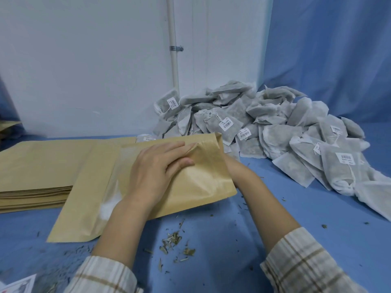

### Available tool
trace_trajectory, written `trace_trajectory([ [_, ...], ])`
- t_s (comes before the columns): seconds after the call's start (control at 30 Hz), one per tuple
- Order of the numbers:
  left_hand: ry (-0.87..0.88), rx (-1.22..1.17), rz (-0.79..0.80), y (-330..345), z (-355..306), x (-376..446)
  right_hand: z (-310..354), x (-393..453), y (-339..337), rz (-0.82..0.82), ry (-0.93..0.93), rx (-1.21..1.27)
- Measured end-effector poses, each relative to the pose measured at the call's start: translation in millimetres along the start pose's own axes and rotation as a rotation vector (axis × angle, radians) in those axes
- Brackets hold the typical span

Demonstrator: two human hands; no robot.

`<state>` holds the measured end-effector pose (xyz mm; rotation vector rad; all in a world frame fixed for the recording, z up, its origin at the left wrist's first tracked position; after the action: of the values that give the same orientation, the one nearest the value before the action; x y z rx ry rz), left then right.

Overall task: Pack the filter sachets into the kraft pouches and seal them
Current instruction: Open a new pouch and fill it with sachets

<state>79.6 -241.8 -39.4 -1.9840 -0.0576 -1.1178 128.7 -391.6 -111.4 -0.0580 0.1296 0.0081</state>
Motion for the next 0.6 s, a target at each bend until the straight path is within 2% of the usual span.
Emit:
trace_trajectory([
  [0.07,0.026,0.011,-0.023,-2,-2,1,0,3,-4,-0.037,-0.007,-0.001],
  [0.13,0.07,0.082,-0.056,-5,-6,1,5,2,-6,-0.07,-0.141,0.021],
  [0.2,0.092,0.134,-0.082,-8,-7,2,5,2,-22,-0.27,-0.331,-0.049],
  [0.27,0.075,0.149,-0.069,-8,-3,3,-4,4,-48,-0.525,-0.404,-0.258],
  [0.33,0.04,0.17,-0.045,-7,3,1,-25,12,-65,-0.651,-0.211,-0.606],
  [0.4,-0.004,0.165,-0.03,-6,8,-2,-45,20,-78,-0.624,0.015,-0.761],
  [0.43,-0.024,0.158,-0.022,-6,10,-3,-47,22,-80,-0.609,0.029,-0.749],
  [0.5,-0.055,0.151,0.0,-4,14,-4,-38,24,-80,-0.611,-0.098,-0.639],
  [0.57,-0.086,0.146,0.023,-1,18,-4,-29,21,-78,-0.597,-0.244,-0.462],
  [0.6,-0.099,0.145,0.03,0,20,-4,-28,20,-78,-0.578,-0.259,-0.353],
])
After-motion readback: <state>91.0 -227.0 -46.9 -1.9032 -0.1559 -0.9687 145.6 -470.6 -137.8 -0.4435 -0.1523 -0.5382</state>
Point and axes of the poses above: each hand's wrist, its own x-axis towards the middle knuckle, its own y-axis out of the palm, z = x × y, the point moved 8 cm from there along x, towards the middle knuckle, and after that the axes turned 6 degrees about x, right-handed, at the moved point
